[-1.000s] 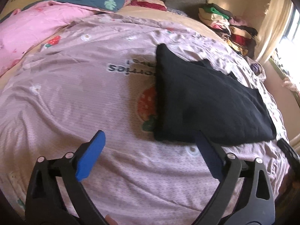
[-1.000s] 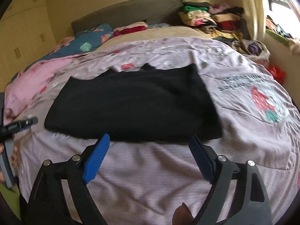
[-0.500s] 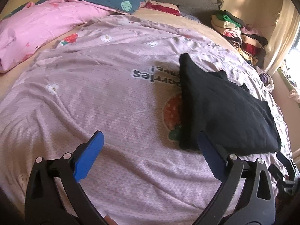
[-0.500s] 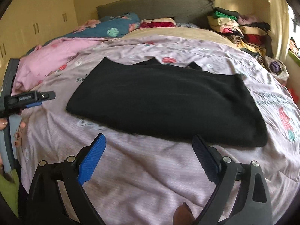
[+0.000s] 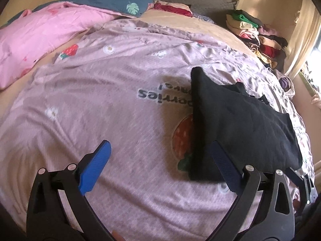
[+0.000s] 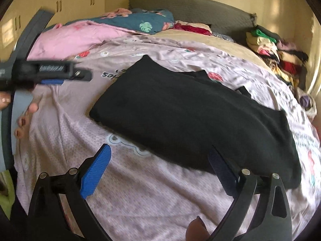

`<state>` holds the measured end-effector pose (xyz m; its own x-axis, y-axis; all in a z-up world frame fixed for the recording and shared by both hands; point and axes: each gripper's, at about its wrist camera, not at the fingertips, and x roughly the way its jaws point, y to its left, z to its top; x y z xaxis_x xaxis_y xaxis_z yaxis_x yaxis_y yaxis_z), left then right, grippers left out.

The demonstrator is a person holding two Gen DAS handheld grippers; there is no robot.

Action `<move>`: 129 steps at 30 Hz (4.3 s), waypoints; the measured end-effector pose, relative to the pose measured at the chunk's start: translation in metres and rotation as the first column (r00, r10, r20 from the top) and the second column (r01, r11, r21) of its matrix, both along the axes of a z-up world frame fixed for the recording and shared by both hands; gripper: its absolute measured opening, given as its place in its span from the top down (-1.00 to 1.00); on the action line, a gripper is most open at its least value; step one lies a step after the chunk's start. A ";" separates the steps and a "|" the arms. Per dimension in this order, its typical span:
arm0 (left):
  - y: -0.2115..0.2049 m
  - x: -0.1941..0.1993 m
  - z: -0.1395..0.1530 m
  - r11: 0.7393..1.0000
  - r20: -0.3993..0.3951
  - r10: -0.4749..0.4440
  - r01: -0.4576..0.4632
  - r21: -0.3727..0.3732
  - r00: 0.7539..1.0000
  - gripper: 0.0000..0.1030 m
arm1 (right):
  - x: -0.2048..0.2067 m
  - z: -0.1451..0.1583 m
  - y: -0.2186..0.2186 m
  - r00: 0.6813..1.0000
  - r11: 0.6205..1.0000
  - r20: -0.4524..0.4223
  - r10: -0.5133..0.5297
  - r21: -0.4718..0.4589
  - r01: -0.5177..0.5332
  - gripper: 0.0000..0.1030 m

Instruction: Fold small clothes

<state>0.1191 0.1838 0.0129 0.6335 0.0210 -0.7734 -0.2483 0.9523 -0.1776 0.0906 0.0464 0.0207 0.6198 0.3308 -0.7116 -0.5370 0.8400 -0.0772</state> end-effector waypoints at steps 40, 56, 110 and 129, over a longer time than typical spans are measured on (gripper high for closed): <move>-0.002 0.116 -0.020 0.992 -0.036 -0.088 0.085 -0.095 0.995 -0.81 | 0.059 -0.030 0.070 0.965 0.964 0.227 0.128 -0.259 -0.067 0.03; -0.050 0.119 -0.019 0.956 -0.004 -0.199 0.193 -0.222 0.980 0.15 | 0.037 0.001 0.014 0.955 0.995 0.296 0.033 -0.098 -0.004 0.78; -0.298 0.129 0.048 0.876 -0.026 -0.483 0.483 -0.005 0.875 0.54 | 0.022 0.012 -0.180 0.904 0.877 0.049 -0.425 0.272 0.397 0.84; -0.326 0.142 0.030 0.864 -0.071 -0.501 0.503 0.016 0.863 0.53 | 0.034 -0.002 -0.204 0.889 0.816 -0.132 -0.439 0.354 0.456 0.82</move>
